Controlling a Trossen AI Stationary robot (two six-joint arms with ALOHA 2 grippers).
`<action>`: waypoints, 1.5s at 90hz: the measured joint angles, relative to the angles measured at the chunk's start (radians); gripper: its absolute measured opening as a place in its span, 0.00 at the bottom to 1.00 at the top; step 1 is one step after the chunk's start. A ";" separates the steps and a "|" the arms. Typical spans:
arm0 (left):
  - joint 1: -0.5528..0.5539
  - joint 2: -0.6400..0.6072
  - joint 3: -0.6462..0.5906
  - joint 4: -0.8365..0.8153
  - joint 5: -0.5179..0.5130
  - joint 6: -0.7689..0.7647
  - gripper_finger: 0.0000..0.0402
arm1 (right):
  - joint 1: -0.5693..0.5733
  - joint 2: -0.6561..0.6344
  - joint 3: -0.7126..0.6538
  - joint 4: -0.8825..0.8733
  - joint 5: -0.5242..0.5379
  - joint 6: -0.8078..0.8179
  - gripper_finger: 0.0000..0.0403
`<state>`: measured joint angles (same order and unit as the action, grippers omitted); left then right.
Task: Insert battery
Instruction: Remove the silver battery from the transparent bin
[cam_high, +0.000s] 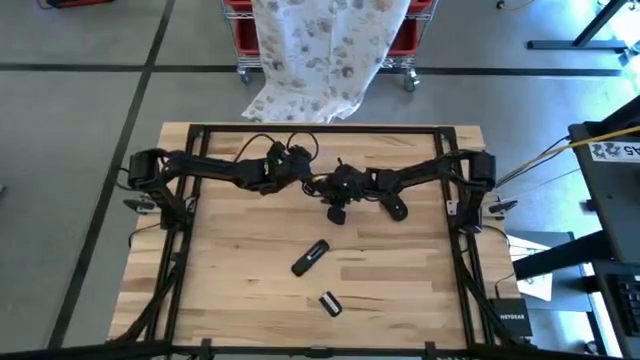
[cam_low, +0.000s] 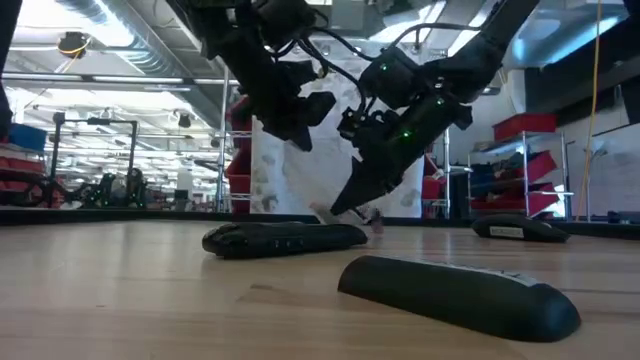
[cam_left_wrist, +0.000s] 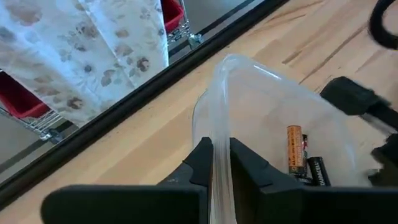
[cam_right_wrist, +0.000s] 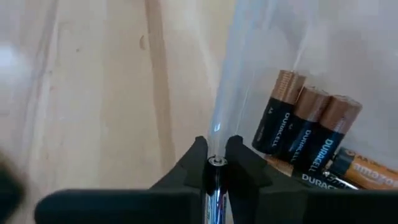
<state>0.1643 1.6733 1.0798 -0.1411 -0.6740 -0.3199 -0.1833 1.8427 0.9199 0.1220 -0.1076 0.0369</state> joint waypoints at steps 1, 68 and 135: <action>0.000 0.000 0.000 -0.002 -0.001 0.000 0.03 | 0.000 -0.003 0.000 -0.002 0.000 -0.003 0.04; 0.063 -0.002 0.002 -0.187 -0.020 -0.110 0.03 | 0.000 -0.388 0.004 -0.204 0.036 -0.153 0.29; 0.147 -0.002 -0.062 -0.241 0.125 -0.311 0.06 | -0.007 -0.468 -0.017 -0.929 -0.130 -0.363 0.37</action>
<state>0.3108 1.6718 1.0181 -0.3818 -0.5491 -0.6307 -0.1898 1.3747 0.9031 -0.8075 -0.2375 -0.3262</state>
